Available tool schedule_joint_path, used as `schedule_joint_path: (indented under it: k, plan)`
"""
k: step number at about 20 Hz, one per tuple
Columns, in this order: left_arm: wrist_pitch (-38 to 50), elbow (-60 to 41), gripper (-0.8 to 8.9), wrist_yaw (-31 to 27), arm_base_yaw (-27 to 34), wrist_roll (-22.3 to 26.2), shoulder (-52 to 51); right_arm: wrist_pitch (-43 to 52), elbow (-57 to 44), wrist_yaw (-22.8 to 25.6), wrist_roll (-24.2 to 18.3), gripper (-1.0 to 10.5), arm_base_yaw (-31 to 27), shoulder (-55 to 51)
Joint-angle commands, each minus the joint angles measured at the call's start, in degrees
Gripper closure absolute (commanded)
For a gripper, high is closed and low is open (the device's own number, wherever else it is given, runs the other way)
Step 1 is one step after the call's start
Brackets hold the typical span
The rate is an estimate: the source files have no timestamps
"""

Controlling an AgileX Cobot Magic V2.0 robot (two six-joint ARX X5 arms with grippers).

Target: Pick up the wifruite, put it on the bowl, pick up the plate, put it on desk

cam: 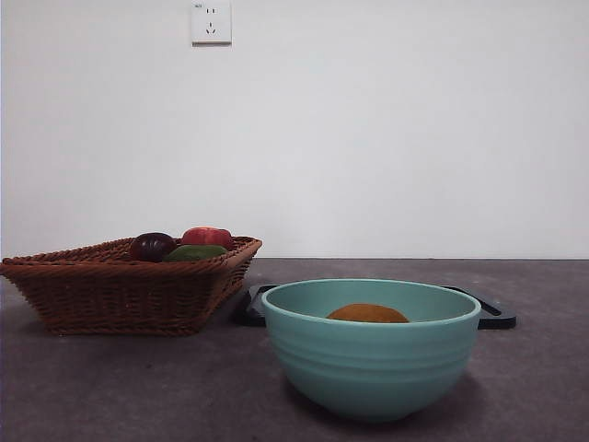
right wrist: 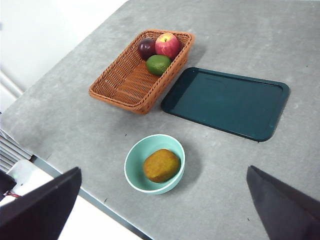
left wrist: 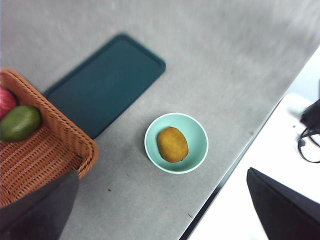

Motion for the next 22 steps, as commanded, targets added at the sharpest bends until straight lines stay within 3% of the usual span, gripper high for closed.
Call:
schedule_joint_path:
  k: [1, 11, 15, 22]
  plan:
    - [4.3, -6.8, 2.51, -0.1, -0.6, 0.9, -8.5, 0.5, 1.0, 0.2, -0.2, 3.4, 0.3, 0.2]
    - [10.5, -25.9, 2.51, 0.0, -0.6, -2.1, -31.7, 0.3, 1.0, -0.3, 0.7, 3.4, 0.3, 0.2]
    - [10.4, -26.5, 2.51, -0.1, -0.6, -2.2, -32.9, 0.1, 1.0, -0.2, 3.3, 3.5, 0.3, 1.0]
    - [10.7, -26.5, 2.51, -0.1, -0.6, -2.2, -32.9, -0.4, 1.0, -0.2, 3.2, 3.5, 0.3, 12.4]
